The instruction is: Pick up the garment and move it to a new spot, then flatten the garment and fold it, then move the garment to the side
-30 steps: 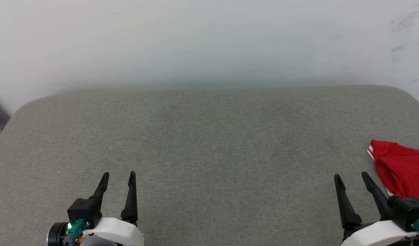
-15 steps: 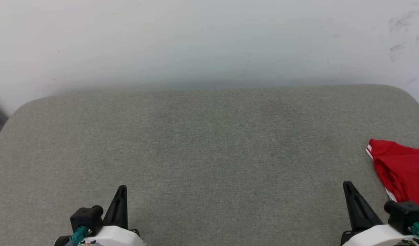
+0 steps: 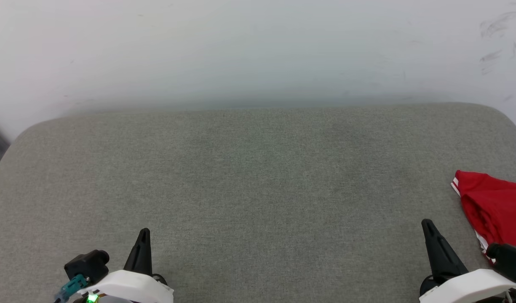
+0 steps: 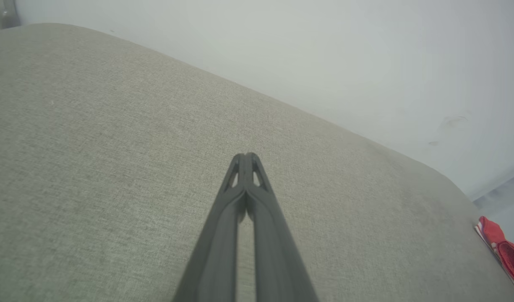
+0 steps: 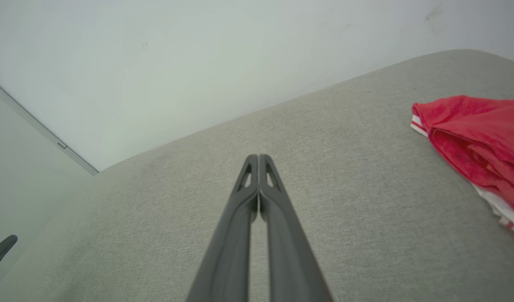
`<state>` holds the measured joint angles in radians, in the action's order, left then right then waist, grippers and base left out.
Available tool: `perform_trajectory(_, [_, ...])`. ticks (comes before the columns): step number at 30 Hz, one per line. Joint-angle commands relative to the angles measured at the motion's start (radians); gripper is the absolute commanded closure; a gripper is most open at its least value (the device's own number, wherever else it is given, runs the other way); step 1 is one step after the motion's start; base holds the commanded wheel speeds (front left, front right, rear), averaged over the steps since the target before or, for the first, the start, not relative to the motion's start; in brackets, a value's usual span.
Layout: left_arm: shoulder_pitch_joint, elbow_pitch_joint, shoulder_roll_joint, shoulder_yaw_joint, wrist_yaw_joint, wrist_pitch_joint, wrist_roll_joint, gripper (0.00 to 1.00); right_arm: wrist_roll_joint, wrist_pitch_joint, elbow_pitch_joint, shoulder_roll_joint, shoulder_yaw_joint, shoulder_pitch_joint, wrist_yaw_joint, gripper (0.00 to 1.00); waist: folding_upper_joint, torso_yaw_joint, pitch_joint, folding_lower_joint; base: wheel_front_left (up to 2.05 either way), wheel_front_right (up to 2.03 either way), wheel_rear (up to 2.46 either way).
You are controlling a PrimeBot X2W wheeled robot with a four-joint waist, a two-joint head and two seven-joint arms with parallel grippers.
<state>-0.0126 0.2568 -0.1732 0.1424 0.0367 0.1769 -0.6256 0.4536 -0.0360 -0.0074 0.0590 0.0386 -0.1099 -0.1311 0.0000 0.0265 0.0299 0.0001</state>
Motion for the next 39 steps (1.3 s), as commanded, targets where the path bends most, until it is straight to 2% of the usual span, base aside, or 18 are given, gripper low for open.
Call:
perform_trajectory(1, [-0.034, -0.016, 0.001, -0.017, -0.009, -0.009, -0.039, 1.0, 0.048, 0.001, -0.004, 0.008, 0.002, 0.034, 0.0, 1.0, 0.0, 0.0, -0.001, 0.0, 0.0, 0.0, 0.0])
perform_trajectory(21, [-0.053, -0.016, 0.035, -0.082, -0.053, -0.086, -0.298, 1.0, 0.362, -0.011, 0.065, 0.013, 0.01, 0.087, 0.0, 1.0, 0.0, -0.005, -0.007, -0.0001, 0.0, 0.0, 0.0])
perform_trajectory(39, [-0.069, -0.016, 0.059, -0.132, -0.085, -0.143, -0.489, 1.0, 0.59, -0.023, 0.116, 0.014, 0.02, 0.126, 0.0, 1.0, 0.0, -0.01, -0.012, -0.0001, 0.0, 0.0, 0.0])
